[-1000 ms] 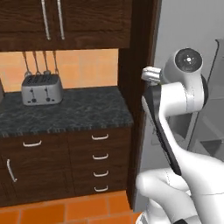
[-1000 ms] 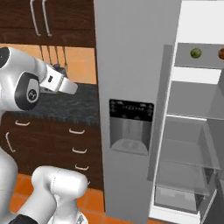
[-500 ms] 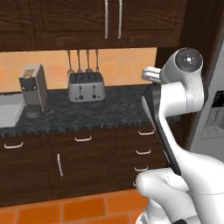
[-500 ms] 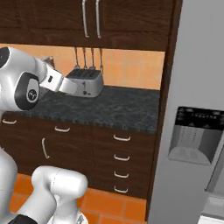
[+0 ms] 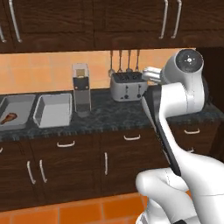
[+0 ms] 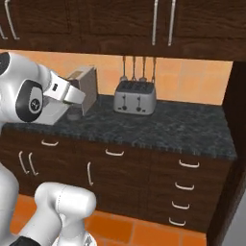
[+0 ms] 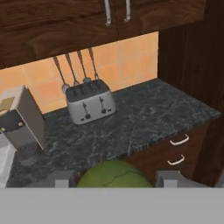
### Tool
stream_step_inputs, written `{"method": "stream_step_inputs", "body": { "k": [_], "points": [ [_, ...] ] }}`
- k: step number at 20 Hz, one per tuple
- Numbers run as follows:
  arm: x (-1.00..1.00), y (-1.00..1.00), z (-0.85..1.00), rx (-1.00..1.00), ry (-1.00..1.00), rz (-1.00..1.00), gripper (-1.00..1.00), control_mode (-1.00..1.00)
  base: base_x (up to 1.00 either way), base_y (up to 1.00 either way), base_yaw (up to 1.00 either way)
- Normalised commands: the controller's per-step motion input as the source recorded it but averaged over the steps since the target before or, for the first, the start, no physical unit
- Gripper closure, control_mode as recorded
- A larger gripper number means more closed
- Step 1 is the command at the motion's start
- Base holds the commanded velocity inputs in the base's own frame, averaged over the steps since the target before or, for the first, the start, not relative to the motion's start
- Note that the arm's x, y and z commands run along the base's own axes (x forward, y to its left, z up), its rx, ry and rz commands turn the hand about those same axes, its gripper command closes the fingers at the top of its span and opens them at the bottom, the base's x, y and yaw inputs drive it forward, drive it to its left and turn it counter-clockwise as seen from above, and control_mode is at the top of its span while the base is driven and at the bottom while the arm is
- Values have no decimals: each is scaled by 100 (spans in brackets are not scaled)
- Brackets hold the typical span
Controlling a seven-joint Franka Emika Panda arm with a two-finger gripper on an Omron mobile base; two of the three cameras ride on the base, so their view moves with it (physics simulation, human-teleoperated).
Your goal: Place one lime and one chicken drumstick in each tupperware on the nearby counter, to pack two identical lunches.
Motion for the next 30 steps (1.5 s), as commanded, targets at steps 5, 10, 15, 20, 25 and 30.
{"method": "stream_step_inputs", "body": {
  "k": [5,10,15,20,25,30],
  "points": [
    [0,0,0,0,0,0,100,100,83,100,0],
    [0,0,0,0,0,0,100,100,66,100,-1],
    [12,40,-25,-6,12,-1,100,-100,22,60,-2],
    [68,42,-99,-11,34,-2,100,-100,0,0,0],
    [99,1,-100,-8,27,-4,100,-100,0,0,0],
    [99,0,-99,-11,14,-4,100,-100,0,0,0]
  ]
}}
